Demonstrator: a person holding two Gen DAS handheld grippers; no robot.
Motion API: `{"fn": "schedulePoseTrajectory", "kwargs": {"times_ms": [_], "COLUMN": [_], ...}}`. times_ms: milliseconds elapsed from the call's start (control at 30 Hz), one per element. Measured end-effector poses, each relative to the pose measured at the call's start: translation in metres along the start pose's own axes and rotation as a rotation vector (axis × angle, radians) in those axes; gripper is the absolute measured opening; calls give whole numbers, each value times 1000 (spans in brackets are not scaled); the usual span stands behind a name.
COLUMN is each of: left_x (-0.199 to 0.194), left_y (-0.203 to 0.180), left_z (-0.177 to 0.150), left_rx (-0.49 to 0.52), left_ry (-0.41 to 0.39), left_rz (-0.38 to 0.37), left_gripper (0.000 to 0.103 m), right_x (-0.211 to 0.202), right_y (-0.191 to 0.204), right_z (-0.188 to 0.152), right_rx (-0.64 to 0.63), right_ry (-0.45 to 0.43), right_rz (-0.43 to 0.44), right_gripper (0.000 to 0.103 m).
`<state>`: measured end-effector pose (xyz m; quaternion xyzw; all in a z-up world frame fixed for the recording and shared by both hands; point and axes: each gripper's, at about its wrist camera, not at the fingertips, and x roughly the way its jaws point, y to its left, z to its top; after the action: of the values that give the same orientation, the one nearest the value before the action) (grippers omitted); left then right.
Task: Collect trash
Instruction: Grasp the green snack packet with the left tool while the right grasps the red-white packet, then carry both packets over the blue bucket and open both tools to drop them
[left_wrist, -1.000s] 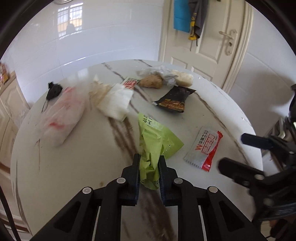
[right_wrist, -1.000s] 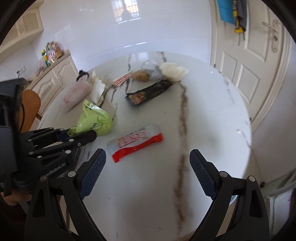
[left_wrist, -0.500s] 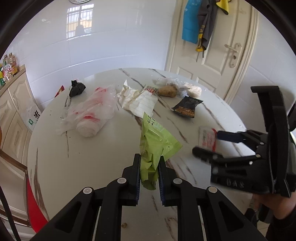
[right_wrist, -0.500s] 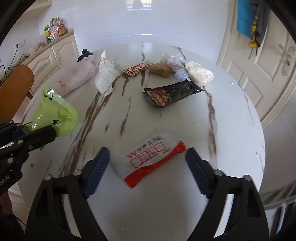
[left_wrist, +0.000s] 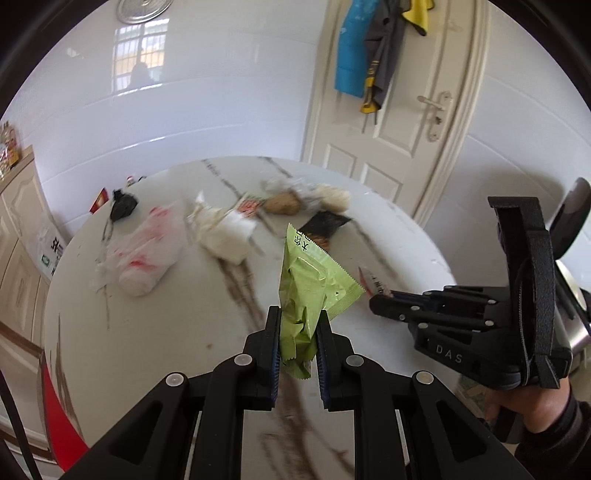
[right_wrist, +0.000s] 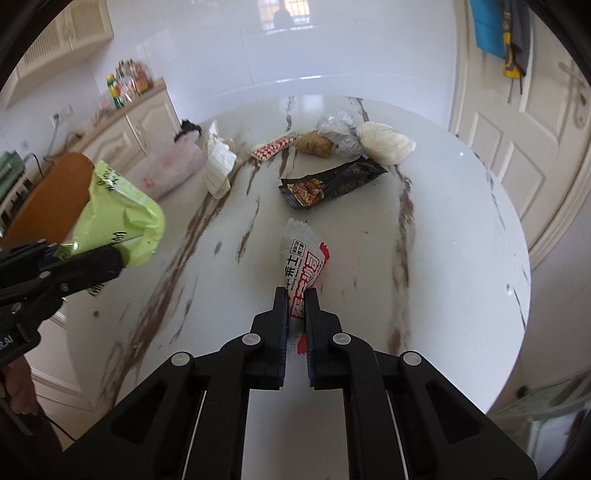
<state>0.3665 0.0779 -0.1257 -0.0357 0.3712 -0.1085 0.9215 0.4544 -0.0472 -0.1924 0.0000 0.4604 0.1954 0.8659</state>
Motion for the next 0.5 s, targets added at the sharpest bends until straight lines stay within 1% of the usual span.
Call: {"fn": "schedulePoseTrajectory", "kwargs": {"times_ms": [133, 233, 267, 333, 433, 500], "left_x": [-6, -5, -2, 5, 19, 33], "left_y": [-30, -62, -79, -108, -149, -181], "left_z": [9, 16, 19, 23, 27, 29], "left_rx": [45, 89, 113, 151, 205, 246], "left_ry": [-15, -22, -19, -15, -2, 12], "left_rz": [-28, -56, -69, -94, -125, -145], "left_gripper": [13, 13, 13, 13, 13, 13], "right_x": [-32, -64, -73, -96, -120, -134], "right_y": [-15, -33, -39, -60, -91, -118], "right_z": [-7, -15, -18, -29, -45, -62], "right_rx": [36, 64, 73, 102, 150, 194], "right_ry": [-70, -132, -145, -184, -214, -222], "right_rz": [30, 19, 15, -11, -45, -75], "right_gripper": [8, 8, 9, 9, 9, 9]}}
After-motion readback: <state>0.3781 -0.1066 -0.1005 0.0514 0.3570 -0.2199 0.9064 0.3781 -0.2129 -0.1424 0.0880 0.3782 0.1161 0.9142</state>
